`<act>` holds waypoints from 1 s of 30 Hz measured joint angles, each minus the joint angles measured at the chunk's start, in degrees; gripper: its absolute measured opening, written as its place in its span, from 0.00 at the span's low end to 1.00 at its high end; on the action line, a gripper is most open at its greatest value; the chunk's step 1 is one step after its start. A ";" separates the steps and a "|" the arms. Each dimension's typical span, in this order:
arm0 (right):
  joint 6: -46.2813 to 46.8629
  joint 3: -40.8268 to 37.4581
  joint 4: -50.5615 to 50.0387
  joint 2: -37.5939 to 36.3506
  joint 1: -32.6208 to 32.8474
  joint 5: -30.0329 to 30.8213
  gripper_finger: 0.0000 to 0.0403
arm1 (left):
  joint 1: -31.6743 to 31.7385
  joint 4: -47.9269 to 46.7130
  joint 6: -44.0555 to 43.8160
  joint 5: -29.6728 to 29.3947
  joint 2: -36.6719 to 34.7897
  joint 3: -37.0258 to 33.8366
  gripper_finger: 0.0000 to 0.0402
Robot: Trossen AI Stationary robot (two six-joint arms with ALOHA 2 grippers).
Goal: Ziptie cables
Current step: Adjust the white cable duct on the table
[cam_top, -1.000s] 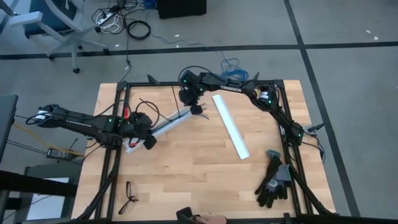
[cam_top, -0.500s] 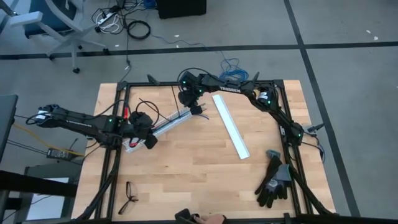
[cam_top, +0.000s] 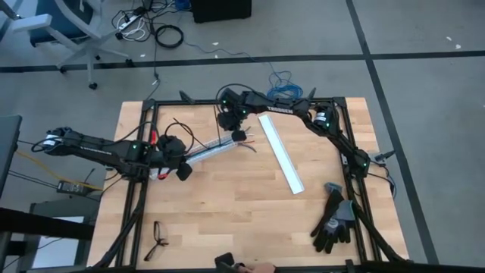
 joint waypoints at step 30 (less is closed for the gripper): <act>-1.55 -4.04 1.53 -0.55 1.69 0.01 0.14 | 0.01 0.47 -0.02 -0.48 0.00 0.00 0.25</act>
